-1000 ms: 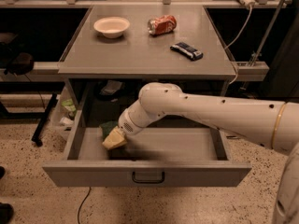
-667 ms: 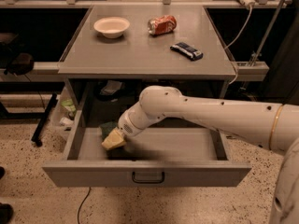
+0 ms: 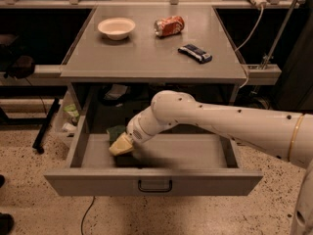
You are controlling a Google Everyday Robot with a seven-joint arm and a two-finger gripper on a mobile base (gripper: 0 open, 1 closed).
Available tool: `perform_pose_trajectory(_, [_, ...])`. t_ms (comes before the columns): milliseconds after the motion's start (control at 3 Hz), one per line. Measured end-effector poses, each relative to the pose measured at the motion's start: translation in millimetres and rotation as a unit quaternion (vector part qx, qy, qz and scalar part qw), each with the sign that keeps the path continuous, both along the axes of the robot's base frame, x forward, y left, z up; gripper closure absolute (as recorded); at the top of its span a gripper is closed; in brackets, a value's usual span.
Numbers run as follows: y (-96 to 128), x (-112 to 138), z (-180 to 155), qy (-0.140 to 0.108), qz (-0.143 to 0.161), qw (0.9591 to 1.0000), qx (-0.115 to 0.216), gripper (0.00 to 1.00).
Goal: Place sponge into top drawer
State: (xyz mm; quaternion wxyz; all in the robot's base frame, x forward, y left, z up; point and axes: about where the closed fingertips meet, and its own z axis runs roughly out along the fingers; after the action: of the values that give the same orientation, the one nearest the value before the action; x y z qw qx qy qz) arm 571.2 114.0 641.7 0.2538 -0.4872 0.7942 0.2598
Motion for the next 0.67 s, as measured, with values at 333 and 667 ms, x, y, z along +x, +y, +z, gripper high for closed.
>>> perform_pose_trajectory(333, [-8.7,1.7,4.8,-0.006,0.002,1.0,-0.002,0.0])
perform_pose_trajectory(667, [-18.9,3.1,10.0,-0.01,0.001,0.9999,-0.006,0.0])
